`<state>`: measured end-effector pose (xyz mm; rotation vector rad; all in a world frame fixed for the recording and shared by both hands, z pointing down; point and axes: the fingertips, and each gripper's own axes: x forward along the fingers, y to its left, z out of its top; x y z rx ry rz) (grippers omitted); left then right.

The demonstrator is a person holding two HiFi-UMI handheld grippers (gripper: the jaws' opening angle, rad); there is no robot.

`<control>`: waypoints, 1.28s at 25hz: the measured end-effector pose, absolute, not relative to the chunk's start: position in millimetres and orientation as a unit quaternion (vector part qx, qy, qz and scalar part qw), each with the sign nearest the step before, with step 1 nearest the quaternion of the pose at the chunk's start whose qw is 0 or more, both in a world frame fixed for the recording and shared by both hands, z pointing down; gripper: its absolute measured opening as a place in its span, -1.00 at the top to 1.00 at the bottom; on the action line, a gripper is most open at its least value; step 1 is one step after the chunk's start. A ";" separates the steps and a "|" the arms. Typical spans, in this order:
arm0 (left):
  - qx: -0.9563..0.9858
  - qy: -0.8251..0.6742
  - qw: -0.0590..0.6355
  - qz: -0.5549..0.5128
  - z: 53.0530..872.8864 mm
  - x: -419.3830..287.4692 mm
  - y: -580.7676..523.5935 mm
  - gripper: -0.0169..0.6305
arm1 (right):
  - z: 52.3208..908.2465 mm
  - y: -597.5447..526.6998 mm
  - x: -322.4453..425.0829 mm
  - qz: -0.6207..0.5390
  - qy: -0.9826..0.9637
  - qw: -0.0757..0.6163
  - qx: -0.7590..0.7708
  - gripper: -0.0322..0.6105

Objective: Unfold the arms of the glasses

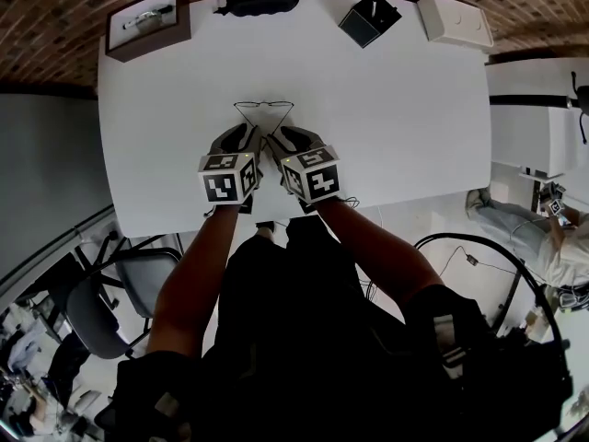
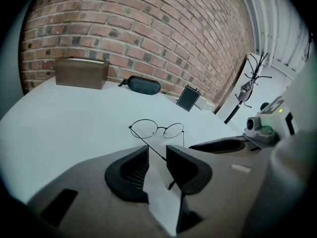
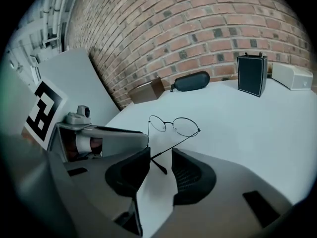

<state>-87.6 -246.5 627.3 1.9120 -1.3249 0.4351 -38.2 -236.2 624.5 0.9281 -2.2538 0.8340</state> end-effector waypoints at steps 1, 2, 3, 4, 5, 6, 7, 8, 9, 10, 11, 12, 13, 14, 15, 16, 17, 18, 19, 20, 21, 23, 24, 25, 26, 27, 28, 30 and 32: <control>0.746 -0.518 0.381 0.171 628.8 -87.5 -247.1 0.64 | 625.1 -237.2 -37.3 0.315 -0.837 0.276 0.352 0.57; 0.746 -0.517 0.383 0.170 629.6 -87.4 -247.7 0.63 | 624.6 -238.1 -37.6 0.316 -0.836 0.273 0.356 0.57; 0.746 -0.517 0.384 0.170 630.2 -87.6 -248.2 0.63 | 623.8 -238.7 -38.8 0.315 -0.837 0.271 0.356 0.57; 0.745 -0.519 0.384 0.171 630.8 -88.1 -249.0 0.63 | 623.4 -238.9 -40.5 0.313 -0.838 0.272 0.355 0.57; 0.743 -0.521 0.385 0.171 631.5 -88.6 -250.0 0.63 | 623.6 -239.4 -42.0 0.312 -0.839 0.272 0.353 0.57; 0.741 -0.522 0.386 0.171 632.2 -88.4 -250.9 0.64 | 624.0 -240.0 -43.2 0.313 -0.839 0.271 0.353 0.57; 0.740 -0.522 0.387 0.172 632.8 -87.6 -251.6 0.63 | 624.4 -240.8 -44.1 0.317 -0.838 0.270 0.352 0.57; 0.740 -0.521 0.387 0.175 633.1 -86.6 -252.0 0.64 | 624.6 -241.6 -44.8 0.319 -0.838 0.269 0.352 0.57; 0.742 -0.520 0.384 0.179 633.2 -85.7 -252.4 0.64 | 624.7 -242.3 -45.3 0.320 -0.837 0.269 0.352 0.57; 0.743 -0.518 0.382 0.183 633.2 -85.3 -252.9 0.64 | 624.7 -243.0 -45.4 0.320 -0.837 0.270 0.351 0.57; 0.744 -0.517 0.381 0.186 633.3 -85.5 -253.3 0.64 | 624.7 -243.4 -44.9 0.320 -0.837 0.272 0.350 0.57; 0.744 -0.517 0.380 0.189 633.5 -86.1 -253.4 0.64 | 624.8 -243.6 -43.8 0.320 -0.837 0.273 0.350 0.57; 0.743 -0.517 0.380 0.190 633.7 -87.0 -253.5 0.64 | 624.8 -243.9 -42.0 0.321 -0.836 0.274 0.351 0.57; 0.743 -0.517 0.379 0.192 633.9 -88.1 -253.6 0.64 | 624.8 -244.3 -39.8 0.321 -0.836 0.275 0.352 0.57; 0.743 -0.517 0.379 0.193 634.0 -88.9 -253.6 0.64 | 624.8 -244.7 -37.7 0.319 -0.836 0.276 0.352 0.57; 0.744 -0.516 0.378 0.194 634.1 -89.3 -253.5 0.64 | 624.7 -244.9 -35.8 0.315 -0.837 0.278 0.351 0.57; 0.745 -0.514 0.378 0.194 633.9 -89.5 -253.3 0.64 | 624.5 -245.0 -34.1 0.311 -0.838 0.281 0.350 0.57; 0.746 -0.511 0.379 0.194 633.6 -89.6 -253.2 0.64 | 624.2 -245.2 -32.5 0.306 -0.840 0.283 0.349 0.57; 0.748 -0.510 0.379 0.195 633.2 -90.0 -253.2 0.64 | 623.8 -245.5 -30.7 0.301 -0.841 0.285 0.348 0.57; 0.749 -0.508 0.376 0.197 632.9 -90.6 -253.2 0.64 | 623.6 -246.2 -28.8 0.298 -0.842 0.285 0.348 0.57; 0.751 -0.506 0.372 0.201 632.9 -91.3 -253.0 0.64 | 623.5 -247.2 -26.8 0.297 -0.842 0.285 0.348 0.57; 0.757 -0.501 0.363 0.210 633.1 -92.4 -251.9 0.64 | 623.4 -249.9 -22.9 0.295 -0.842 0.284 0.351 0.57; 0.758 -0.499 0.362 0.212 633.1 -93.1 -251.3 0.64 | 623.4 -251.3 -20.8 0.293 -0.842 0.284 0.352 0.57; 0.759 -0.497 0.362 0.213 632.8 -94.1 -250.8 0.64 | 623.4 -252.6 -18.5 0.290 -0.843 0.285 0.353 0.57; 0.759 -0.497 0.362 0.213 632.3 -95.5 -250.7 0.64 | 623.5 -253.9 -16.1 0.288 -0.842 0.286 0.355 0.57; 0.759 -0.497 0.361 0.214 632.0 -97.4 -250.9 0.64 | 623.8 -255.2 -13.7 0.287 -0.842 0.286 0.357 0.57; 0.759 -0.498 0.359 0.215 631.9 -99.5 -251.1 0.64 | 623.8 -256.6 -11.8 0.287 -0.841 0.286 0.358 0.57; 0.760 -0.498 0.357 0.217 632.4 -103.0 -251.4 0.64 | 622.9 -259.5 -9.4 0.288 -0.841 0.283 0.361 0.57; 0.761 -0.497 0.356 0.217 632.7 -104.7 -252.0 0.64 | 622.7 -262.1 -6.9 0.287 -0.841 0.281 0.363 0.57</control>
